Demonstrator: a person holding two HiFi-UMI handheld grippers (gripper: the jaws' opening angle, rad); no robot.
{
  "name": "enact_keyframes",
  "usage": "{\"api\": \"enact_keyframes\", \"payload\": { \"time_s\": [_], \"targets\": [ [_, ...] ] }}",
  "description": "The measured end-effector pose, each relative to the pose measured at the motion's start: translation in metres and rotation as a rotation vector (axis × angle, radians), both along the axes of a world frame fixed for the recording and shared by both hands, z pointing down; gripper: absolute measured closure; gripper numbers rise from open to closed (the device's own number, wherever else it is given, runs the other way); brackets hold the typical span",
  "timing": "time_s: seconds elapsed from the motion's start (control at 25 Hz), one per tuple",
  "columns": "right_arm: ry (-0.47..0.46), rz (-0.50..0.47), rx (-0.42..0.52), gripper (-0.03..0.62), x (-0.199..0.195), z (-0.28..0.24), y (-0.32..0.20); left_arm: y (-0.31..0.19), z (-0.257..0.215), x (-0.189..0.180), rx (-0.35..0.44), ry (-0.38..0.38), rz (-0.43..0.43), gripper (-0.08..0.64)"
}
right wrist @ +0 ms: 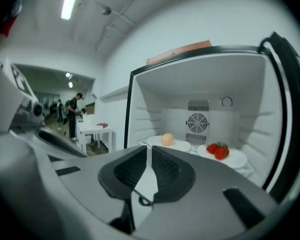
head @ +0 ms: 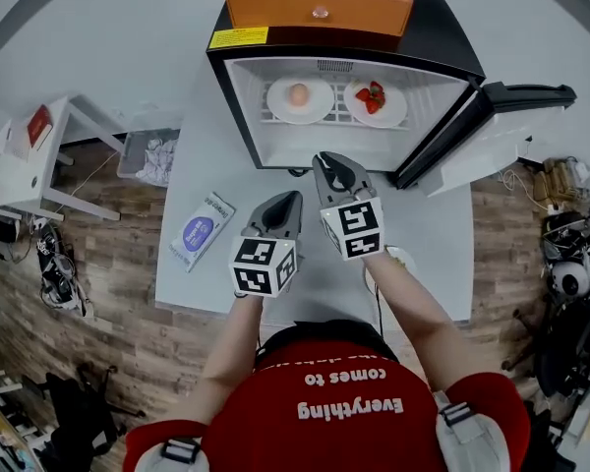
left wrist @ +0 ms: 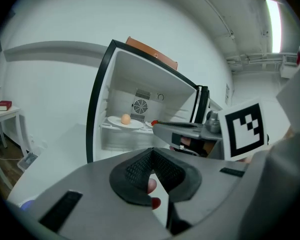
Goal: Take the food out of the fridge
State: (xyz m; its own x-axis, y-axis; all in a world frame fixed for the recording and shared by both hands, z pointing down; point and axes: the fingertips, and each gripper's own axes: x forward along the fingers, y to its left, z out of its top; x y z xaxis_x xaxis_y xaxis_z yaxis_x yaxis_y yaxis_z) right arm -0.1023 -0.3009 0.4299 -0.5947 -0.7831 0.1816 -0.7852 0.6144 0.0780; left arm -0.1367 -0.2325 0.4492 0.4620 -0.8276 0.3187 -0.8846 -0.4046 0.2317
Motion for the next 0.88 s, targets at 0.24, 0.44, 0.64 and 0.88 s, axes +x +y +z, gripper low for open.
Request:
{"api": "enact_keyframes", "payload": {
  "time_s": [0.24,0.44,0.64,0.88],
  "targets": [
    [0.379,-0.064,0.104,0.489,-0.018,0.016,-0.028,-0.010,0.000,-0.006,0.002,-0.001,0.001,0.554],
    [0.790,-0.105,0.304,0.478,-0.028,0.037,-0.054,-0.022,0.012,-0.005,-0.020,-0.035,0.008,0.554],
    [1.028,-0.153,0.451,0.479,-0.038,0.040,-0.078,-0.033,0.024,-0.007,-0.051,-0.089,0.016,0.554],
    [1.158,-0.207,0.437,0.479,-0.044,0.051,-0.099,-0.038,0.035,-0.018,-0.085,-0.089,-0.003,0.554]
  ]
}}
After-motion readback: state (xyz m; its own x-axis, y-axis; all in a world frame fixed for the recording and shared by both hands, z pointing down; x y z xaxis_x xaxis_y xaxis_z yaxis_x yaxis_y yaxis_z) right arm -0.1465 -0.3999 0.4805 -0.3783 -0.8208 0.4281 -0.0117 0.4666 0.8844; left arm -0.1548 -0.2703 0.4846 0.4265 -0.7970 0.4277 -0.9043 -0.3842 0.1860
